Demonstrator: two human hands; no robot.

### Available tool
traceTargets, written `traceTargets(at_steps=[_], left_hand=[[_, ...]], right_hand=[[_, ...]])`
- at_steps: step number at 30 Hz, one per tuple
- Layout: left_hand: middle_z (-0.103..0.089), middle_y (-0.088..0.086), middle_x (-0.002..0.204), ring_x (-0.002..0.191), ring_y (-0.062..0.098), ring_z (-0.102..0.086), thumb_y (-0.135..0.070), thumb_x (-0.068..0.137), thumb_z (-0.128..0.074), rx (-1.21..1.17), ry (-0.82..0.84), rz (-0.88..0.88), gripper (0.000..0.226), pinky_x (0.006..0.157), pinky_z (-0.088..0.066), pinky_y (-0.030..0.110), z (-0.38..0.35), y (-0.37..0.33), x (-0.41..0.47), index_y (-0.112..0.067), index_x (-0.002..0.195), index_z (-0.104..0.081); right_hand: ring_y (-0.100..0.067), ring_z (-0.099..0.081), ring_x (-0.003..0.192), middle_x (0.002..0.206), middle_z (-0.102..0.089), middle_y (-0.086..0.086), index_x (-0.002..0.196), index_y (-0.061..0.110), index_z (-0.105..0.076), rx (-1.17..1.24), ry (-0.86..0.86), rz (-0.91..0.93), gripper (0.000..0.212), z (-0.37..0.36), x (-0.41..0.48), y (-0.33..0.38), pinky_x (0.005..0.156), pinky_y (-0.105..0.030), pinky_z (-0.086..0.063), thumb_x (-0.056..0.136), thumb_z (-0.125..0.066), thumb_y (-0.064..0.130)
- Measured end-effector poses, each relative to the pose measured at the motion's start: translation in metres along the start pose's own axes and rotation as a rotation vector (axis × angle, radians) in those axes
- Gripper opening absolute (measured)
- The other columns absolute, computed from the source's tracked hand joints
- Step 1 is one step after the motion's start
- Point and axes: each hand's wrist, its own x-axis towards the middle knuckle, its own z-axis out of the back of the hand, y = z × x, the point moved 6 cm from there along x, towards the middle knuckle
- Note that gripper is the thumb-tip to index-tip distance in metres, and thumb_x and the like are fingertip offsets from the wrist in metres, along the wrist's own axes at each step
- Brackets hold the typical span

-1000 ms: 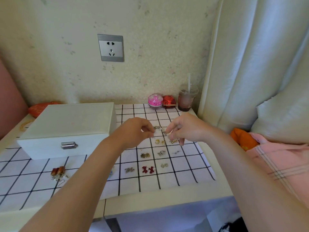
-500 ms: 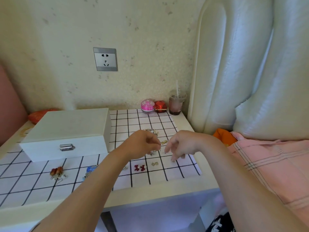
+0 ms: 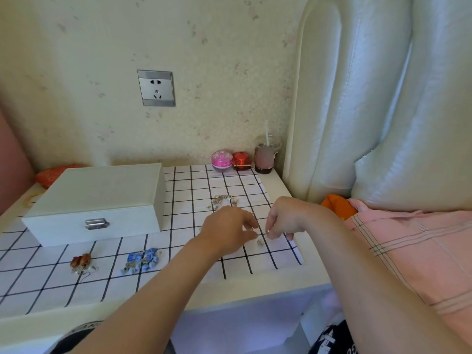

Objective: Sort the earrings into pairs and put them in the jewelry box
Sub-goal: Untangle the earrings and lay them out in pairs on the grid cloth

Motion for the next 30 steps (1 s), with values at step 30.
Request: traceTargets(at_steps=[30], left_hand=[[-0.068, -0.014, 0.109, 0.092, 0.006, -0.058, -0.033, 0.094, -0.062, 0.006, -0.101, 0.139, 0.018, 0.084, -0.051, 0.029, 0.048, 0.080, 0.044, -0.031, 0.110, -0.069]], right_hand=[[-0.012, -0.063, 0.096, 0.102, -0.067, 0.008, 0.105, 0.031, -0.072, 0.287, -0.457, 0.177, 0.017, 0.018, 0.065, 0.012, 0.083, -0.028, -0.051, 0.092, -0.069, 0.020]])
